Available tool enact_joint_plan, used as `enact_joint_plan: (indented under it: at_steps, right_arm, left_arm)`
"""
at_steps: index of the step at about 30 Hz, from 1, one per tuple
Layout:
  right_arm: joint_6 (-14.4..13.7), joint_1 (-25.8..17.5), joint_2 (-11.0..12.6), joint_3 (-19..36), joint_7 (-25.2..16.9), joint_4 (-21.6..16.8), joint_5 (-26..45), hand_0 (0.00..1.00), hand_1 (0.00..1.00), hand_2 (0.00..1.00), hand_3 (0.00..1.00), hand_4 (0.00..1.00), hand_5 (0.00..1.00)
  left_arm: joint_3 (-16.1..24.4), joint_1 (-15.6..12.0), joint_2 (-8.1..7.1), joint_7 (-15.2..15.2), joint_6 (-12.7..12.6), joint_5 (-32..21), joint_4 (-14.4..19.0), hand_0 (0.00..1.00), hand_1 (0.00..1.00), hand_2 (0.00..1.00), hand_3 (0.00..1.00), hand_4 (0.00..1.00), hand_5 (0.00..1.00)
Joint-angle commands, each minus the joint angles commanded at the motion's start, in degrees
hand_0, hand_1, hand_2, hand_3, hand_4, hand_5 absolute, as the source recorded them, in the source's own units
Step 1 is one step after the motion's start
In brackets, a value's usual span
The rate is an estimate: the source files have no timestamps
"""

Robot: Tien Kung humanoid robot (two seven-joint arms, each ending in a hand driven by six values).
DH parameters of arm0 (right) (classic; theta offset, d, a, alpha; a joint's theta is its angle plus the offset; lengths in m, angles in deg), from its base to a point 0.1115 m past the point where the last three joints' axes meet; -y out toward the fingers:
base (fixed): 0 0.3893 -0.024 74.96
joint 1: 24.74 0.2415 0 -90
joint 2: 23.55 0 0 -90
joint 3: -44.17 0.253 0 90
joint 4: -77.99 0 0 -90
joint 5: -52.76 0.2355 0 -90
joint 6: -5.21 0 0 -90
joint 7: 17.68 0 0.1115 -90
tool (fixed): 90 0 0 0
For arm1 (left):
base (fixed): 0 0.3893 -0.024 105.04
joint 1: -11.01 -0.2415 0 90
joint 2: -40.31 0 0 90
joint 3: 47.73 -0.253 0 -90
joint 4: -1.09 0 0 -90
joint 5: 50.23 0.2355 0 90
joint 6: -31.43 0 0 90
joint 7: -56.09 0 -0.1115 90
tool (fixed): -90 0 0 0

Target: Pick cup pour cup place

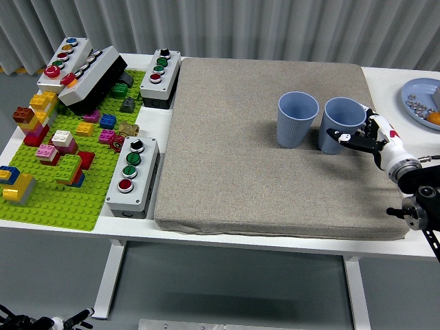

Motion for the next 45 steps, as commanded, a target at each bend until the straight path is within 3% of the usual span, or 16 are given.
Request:
enact_joint_plan:
  at_steps: [17,23,30,35,39,45]
  right_arm:
    - [1.47,-2.45,1.29,1.21,1.6,-2.14,-1.52,0.943,0.936,0.998,0.998,0.871,0.336]
    - [2.35,-5.69,4.01,2.2,2.38,-6.36,-2.27,0.946,0.934,0.998,0.998,0.872,0.342]
    - [3.21,-11.26,9.31,4.61,3.73,-14.78,-3.18,0.946,0.934,0.998,0.998,0.871,0.342]
    - [3.15,-11.03,10.23,6.31,3.92,-16.26,-3.32,0.946,0.933,0.998,0.998,0.869,0.342]
    - [0.49,-7.11,10.87,8.37,2.79,-16.02,-2.28,0.946,0.933,0.998,0.998,0.869,0.342]
    - [-6.74,0.63,10.4,10.94,-2.04,-11.71,4.18,0.945,0.917,0.998,0.955,0.869,0.367]
  left_arm:
    - [0.03,-0.66,-0.03,-0.03,-0.12,-0.28,0.0,0.852,0.869,0.882,0.767,0.6,0.998]
    - [0.16,-1.11,-0.12,-0.01,-0.24,-0.48,0.0,0.851,0.869,0.882,0.767,0.599,0.998]
    - [0.55,-1.2,-0.38,0.09,-0.23,-0.38,0.0,0.85,0.868,0.882,0.767,0.599,0.998]
    - [0.88,-1.19,-0.42,0.1,-0.23,-0.24,0.0,0.851,0.868,0.881,0.767,0.599,0.998]
    - [0.94,-1.1,-0.49,0.11,-0.24,-0.27,0.0,0.851,0.868,0.881,0.767,0.599,0.998]
    - [0.86,-0.67,-0.69,0.13,-0.1,-0.07,0.0,0.85,0.868,0.881,0.767,0.598,0.998]
